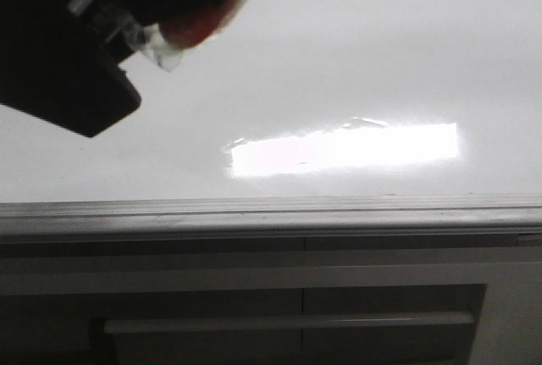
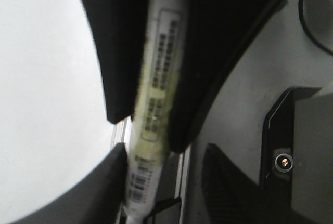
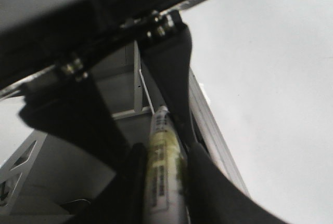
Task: Write number 0 on whiteboard
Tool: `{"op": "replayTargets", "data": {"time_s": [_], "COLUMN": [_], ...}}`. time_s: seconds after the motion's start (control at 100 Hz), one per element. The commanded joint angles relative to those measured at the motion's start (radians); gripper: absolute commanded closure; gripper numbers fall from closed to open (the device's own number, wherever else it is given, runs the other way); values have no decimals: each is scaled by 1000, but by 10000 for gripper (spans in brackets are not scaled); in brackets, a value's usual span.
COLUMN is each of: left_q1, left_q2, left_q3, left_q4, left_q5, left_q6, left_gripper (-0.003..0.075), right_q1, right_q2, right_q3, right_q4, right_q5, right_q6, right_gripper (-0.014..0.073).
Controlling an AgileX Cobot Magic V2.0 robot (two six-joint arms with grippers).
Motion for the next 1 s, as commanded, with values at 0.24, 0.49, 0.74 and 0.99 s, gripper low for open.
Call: {"op": "replayTargets", "data": {"time_s": [0.24, 0.49, 0.74, 0.99], "left_q1": [-8, -8, -8, -8], "left_q2": [-234, -444, -538, -538], "left_q3": [-9, 202, 388, 391], "left_q4": [-49, 104, 139, 139], "left_q5": [-181, -359, -523, -598], "left_q6": [-219, -508, -560, -560], "left_gripper": [387, 589, 740, 740], "right_q1": [-116, -193, -213, -216], "right_q2": [-242, -505, -592, -509], "right_q3": [136, 273, 341, 341], "right_q4": [11, 11, 11, 11], "right_q5": [-58, -55, -59, -328], "right_q6": [25, 65, 76, 76], "right_gripper": [653, 652, 652, 652]}}
